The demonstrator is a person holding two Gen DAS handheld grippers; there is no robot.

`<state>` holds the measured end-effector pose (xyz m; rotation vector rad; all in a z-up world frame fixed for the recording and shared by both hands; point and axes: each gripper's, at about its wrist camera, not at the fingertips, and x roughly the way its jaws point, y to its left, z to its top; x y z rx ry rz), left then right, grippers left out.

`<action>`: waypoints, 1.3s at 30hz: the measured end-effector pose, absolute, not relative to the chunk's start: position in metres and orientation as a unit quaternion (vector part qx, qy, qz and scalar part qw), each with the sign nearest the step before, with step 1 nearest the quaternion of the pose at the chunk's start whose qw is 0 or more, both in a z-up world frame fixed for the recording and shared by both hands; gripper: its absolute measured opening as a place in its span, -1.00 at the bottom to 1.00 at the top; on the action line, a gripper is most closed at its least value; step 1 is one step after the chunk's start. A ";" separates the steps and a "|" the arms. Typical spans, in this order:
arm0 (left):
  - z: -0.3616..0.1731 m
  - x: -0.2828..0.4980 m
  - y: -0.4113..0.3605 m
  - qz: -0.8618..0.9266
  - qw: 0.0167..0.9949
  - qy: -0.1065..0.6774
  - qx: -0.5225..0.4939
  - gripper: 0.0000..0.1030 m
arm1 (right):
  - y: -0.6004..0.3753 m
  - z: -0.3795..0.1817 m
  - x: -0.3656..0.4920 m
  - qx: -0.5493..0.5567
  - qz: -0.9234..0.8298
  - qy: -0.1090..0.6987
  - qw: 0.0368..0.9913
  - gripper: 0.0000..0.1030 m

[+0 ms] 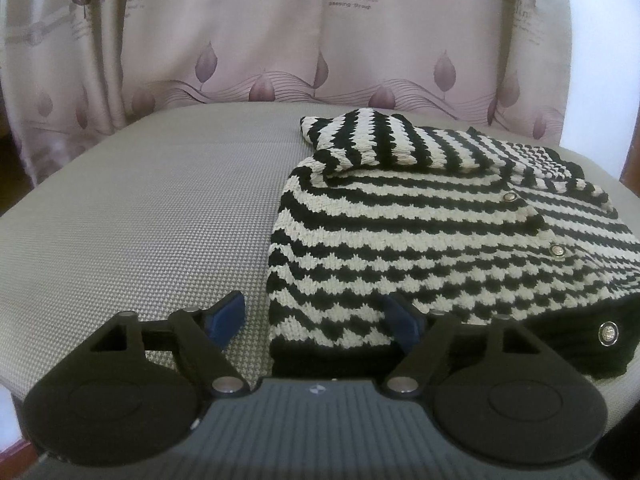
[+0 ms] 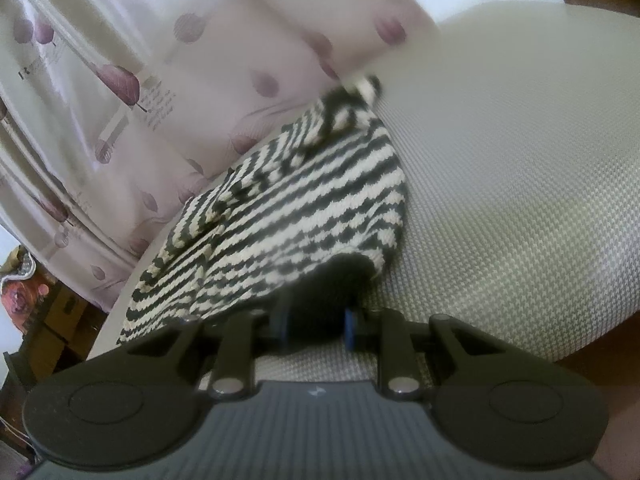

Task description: Fold small clothes

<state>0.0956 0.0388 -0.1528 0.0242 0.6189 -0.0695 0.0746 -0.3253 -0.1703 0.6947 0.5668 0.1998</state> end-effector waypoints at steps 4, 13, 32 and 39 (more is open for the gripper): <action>-0.153 0.096 0.039 -0.032 0.951 0.306 0.013 0.57 | -0.325 -0.167 0.077 0.330 0.096 0.282 0.896 -0.53; -0.154 0.099 0.039 -0.024 0.950 0.311 0.008 0.79 | -0.324 -0.163 0.086 0.327 0.114 0.277 0.896 -0.09; -0.150 0.100 0.042 -0.077 0.948 0.308 -0.005 0.46 | -0.331 -0.174 0.090 0.338 0.134 0.278 0.889 -0.70; -0.152 0.096 0.039 -0.102 0.945 0.310 -0.005 0.42 | -0.338 -0.178 0.089 0.370 0.138 0.272 0.878 -0.65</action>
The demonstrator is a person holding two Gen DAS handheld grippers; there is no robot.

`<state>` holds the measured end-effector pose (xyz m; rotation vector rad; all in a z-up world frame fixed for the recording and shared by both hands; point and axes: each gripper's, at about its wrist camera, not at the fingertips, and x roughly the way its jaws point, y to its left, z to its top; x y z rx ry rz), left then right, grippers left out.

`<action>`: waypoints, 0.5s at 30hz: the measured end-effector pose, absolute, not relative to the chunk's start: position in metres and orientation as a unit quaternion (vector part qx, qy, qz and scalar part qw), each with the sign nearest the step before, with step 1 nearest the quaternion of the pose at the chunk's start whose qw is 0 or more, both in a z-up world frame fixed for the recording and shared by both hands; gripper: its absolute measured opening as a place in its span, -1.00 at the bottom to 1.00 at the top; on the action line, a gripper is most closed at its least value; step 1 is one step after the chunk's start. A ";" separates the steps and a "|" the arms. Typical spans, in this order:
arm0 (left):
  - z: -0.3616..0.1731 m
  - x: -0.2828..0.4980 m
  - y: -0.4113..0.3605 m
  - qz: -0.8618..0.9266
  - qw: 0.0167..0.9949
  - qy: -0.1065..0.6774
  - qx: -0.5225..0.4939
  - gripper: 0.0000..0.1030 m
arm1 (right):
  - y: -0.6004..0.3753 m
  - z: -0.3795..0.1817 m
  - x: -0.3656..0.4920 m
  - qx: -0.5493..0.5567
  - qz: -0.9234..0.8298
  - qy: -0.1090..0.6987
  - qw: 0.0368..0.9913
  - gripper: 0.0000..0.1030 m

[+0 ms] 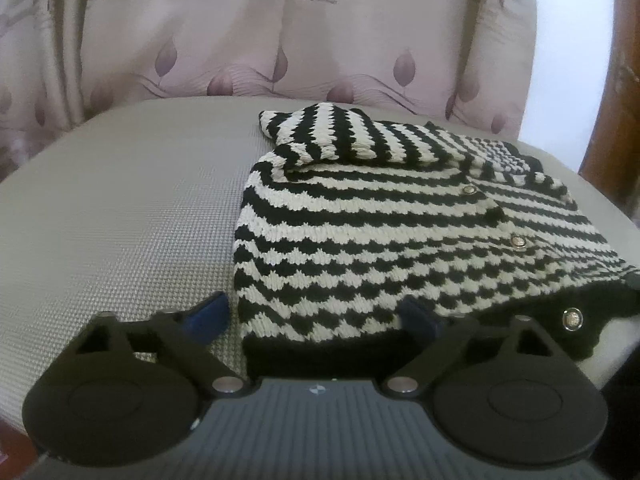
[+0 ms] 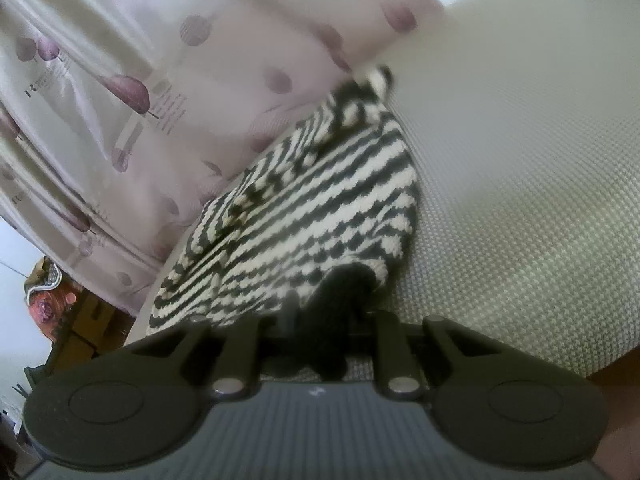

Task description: Fold small clothes

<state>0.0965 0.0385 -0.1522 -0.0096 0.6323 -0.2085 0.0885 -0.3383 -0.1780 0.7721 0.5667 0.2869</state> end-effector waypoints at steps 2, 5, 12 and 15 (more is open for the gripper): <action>-0.150 0.097 0.041 -0.103 0.945 0.312 -0.007 0.03 | -0.337 -0.177 0.089 0.368 0.137 0.274 0.878 -0.65; -0.148 0.100 0.050 -0.103 0.942 0.319 -0.031 -0.49 | -0.340 -0.179 0.090 0.379 0.139 0.273 0.873 -0.65; -0.144 0.109 0.064 -0.143 0.928 0.338 -0.064 -0.24 | -0.353 -0.187 0.093 0.433 0.158 0.284 0.841 -0.61; -0.144 0.112 0.063 -0.173 0.922 0.341 -0.068 0.26 | -0.361 -0.191 0.094 0.472 0.165 0.280 0.820 -0.48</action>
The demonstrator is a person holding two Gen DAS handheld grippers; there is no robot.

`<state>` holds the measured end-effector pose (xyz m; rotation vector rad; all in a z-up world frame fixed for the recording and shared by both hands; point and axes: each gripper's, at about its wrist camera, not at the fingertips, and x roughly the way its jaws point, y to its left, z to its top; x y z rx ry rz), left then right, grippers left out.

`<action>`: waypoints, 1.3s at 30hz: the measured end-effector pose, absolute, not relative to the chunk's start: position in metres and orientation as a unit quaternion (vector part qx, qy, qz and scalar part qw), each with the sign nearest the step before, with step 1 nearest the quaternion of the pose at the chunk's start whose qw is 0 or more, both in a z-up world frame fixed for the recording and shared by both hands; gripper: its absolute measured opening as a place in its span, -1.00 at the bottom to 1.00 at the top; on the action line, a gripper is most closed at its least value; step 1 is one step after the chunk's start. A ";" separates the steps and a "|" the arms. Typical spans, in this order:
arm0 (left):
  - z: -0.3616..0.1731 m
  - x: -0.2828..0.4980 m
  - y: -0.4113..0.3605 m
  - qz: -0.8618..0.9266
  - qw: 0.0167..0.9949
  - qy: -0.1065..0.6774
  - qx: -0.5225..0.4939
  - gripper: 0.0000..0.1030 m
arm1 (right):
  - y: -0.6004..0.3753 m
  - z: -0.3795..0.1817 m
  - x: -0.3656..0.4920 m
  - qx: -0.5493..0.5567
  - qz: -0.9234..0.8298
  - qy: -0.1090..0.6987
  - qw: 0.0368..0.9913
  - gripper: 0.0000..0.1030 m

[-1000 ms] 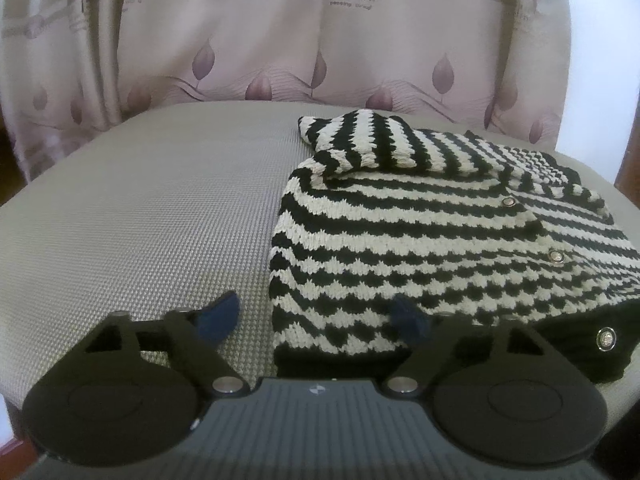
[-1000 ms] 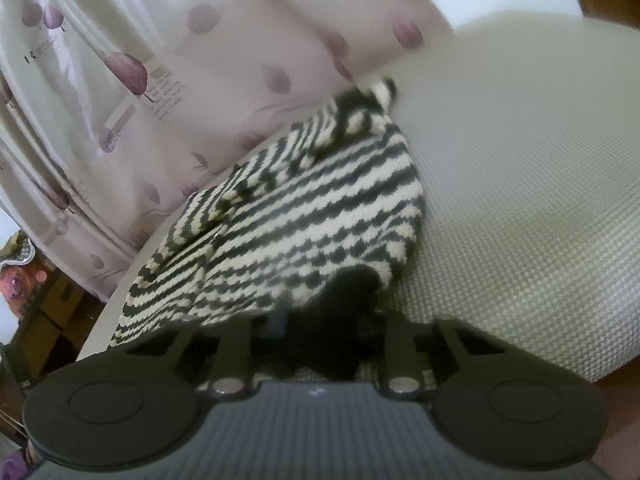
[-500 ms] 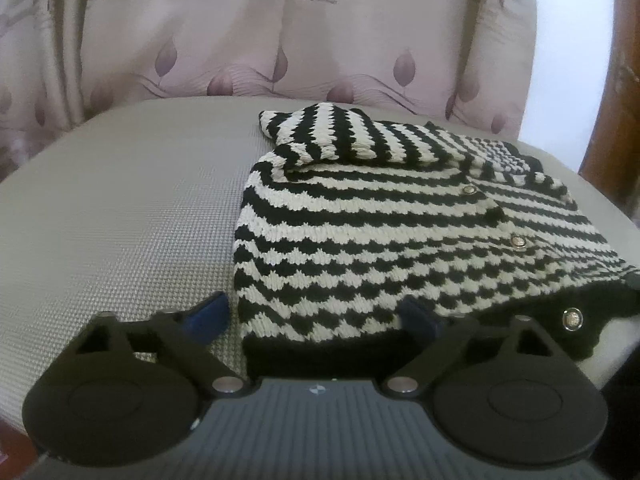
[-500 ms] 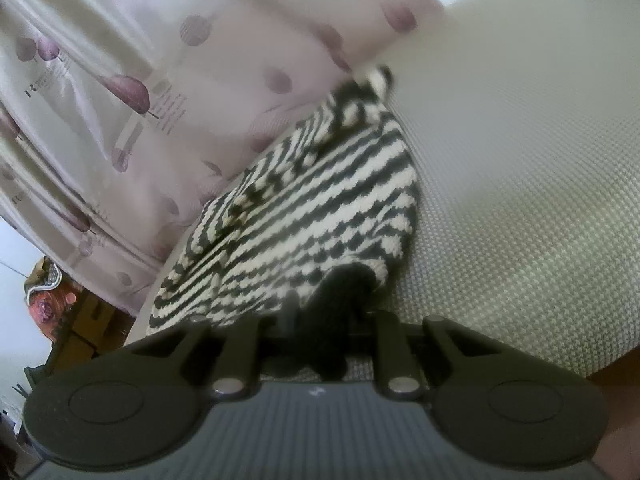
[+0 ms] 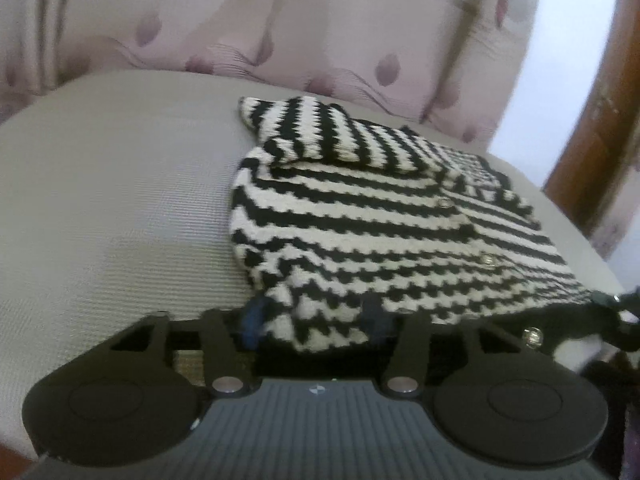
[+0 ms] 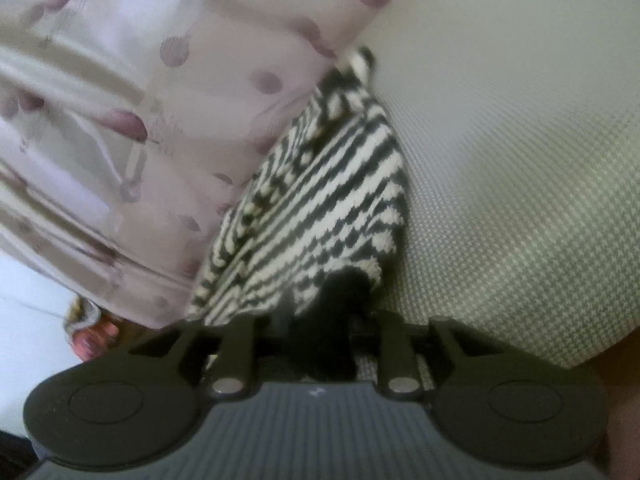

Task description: Fold small clothes

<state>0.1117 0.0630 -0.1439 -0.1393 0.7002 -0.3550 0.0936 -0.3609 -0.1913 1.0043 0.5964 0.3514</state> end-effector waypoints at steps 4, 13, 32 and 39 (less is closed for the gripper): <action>-0.146 0.112 0.054 -0.186 0.920 0.338 -0.063 0.61 | -0.366 -0.194 0.094 0.504 0.170 0.271 0.803 -0.35; -0.145 0.112 0.063 -0.156 0.924 0.340 -0.072 -0.70 | -0.354 -0.191 0.094 0.451 0.155 0.273 0.835 -0.80; -0.138 0.110 0.071 -0.145 0.925 0.331 -0.118 -0.70 | -0.363 -0.167 0.089 0.513 0.202 0.198 0.810 -0.80; -0.130 0.111 0.064 -0.136 0.931 0.322 -0.104 -0.70 | -0.363 -0.160 0.091 0.515 0.214 0.190 0.808 -0.80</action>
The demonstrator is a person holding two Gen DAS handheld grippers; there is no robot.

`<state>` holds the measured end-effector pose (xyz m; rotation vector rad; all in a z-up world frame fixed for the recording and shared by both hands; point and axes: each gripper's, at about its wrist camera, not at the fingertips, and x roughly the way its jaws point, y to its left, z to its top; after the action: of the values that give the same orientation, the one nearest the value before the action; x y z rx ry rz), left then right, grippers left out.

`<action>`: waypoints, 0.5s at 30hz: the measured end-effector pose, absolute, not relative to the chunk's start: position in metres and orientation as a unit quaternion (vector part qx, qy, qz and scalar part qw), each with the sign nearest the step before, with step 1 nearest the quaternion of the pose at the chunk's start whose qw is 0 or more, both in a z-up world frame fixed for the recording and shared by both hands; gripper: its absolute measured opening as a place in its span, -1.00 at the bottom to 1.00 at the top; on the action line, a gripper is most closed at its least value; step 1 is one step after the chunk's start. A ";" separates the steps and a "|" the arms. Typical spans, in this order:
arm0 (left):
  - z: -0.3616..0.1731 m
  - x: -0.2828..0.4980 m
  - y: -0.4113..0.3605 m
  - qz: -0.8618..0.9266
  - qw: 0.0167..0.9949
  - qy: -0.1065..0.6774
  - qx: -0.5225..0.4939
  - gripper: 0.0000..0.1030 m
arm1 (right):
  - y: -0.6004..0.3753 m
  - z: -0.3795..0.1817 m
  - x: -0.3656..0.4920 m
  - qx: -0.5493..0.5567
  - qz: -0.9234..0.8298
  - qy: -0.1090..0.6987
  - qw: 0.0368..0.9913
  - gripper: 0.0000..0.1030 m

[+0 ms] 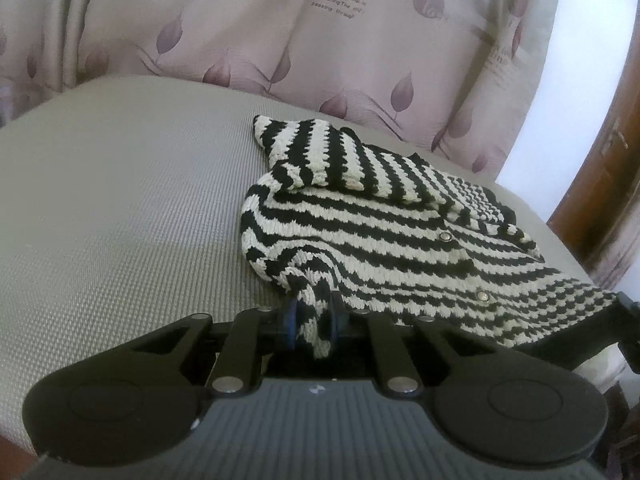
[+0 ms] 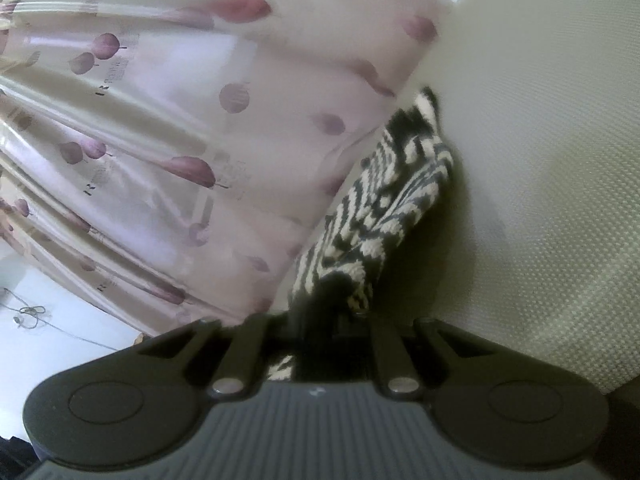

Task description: Fold small clothes

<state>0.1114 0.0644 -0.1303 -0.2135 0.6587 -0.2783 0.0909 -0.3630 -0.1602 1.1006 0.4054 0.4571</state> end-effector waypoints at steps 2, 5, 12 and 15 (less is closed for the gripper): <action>-0.128 0.112 0.062 -0.132 0.933 0.320 -0.101 -0.70 | -0.363 -0.159 0.091 0.517 0.218 0.187 0.807 -0.80; -0.124 0.112 0.059 -0.123 0.936 0.316 -0.094 -0.70 | -0.363 -0.157 0.092 0.518 0.222 0.185 0.805 -0.80; -0.112 0.112 0.051 -0.116 0.943 0.304 -0.077 -0.70 | -0.365 -0.151 0.094 0.524 0.227 0.177 0.802 -0.80; -0.107 0.114 0.049 -0.113 0.944 0.300 -0.077 -0.70 | -0.366 -0.148 0.096 0.524 0.229 0.174 0.801 -0.80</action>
<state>0.1141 0.0493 -0.1070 -0.1573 0.6117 -0.2312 0.0962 -0.3662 -0.1475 1.1244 0.3737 0.4907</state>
